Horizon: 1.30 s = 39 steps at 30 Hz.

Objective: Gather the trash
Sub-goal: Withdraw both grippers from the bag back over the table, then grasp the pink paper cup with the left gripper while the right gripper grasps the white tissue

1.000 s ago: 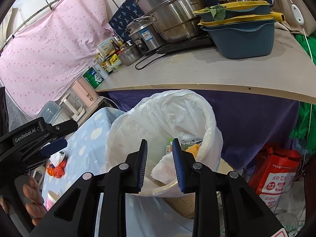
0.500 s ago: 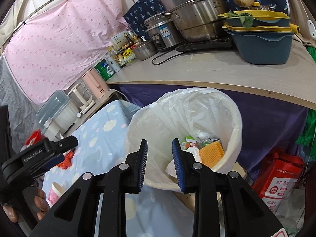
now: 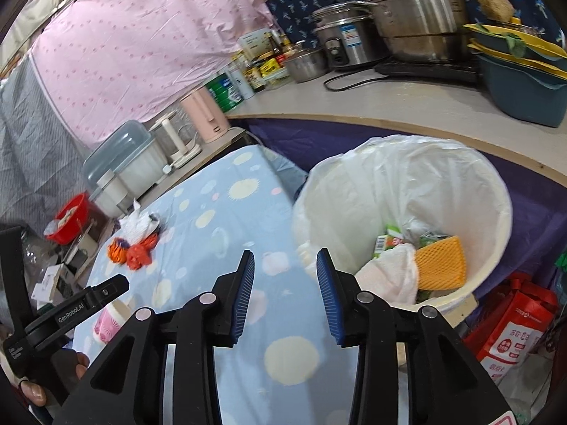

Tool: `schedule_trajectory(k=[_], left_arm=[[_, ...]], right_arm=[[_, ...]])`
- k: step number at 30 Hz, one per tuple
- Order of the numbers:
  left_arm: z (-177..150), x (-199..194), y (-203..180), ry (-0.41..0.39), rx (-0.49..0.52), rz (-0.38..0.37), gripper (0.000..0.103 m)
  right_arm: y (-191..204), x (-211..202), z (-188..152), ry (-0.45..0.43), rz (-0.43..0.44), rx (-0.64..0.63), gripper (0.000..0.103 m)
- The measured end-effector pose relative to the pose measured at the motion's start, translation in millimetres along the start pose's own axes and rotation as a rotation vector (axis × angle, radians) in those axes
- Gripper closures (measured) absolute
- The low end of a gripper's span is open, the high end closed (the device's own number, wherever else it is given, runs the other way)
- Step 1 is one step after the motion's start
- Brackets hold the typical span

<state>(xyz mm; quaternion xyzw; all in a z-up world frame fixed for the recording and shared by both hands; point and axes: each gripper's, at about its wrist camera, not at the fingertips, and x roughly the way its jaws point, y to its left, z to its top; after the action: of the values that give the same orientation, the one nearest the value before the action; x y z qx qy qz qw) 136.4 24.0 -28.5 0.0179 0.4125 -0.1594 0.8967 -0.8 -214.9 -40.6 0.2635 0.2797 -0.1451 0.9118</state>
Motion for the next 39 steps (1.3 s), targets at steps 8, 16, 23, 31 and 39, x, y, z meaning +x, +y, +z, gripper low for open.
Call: schedule_trajectory(k=[8,16,23,31,39], left_arm=[[-13.6,3.0,61.8,-0.003,0.073,0.083,0.009],[-27.3,13.0,107.6,-0.025,0.167,0.099,0.009],[-32.7,36.7,122.9,-0.010,0.199,0.041,0.009],[-37.2,54.7,122.5,0.009,0.210,-0.057,0.010],[-34.0,53.2,119.8,0.001,0.182,-0.078,0.035]], right_arm=[[50.5,21.4,-14.0,0.051,0.028,-0.081,0.065],[89.6,43.9,-24.5,0.100,0.052,-0.116,0.065],[123.3,59.8,-35.0,0.137,0.064,-0.167,0.065],[144.5,75.4,-39.0,0.162,0.077,-0.199,0.065],[158.3,95.1,-39.2,0.181,0.095,-0.211,0.065]])
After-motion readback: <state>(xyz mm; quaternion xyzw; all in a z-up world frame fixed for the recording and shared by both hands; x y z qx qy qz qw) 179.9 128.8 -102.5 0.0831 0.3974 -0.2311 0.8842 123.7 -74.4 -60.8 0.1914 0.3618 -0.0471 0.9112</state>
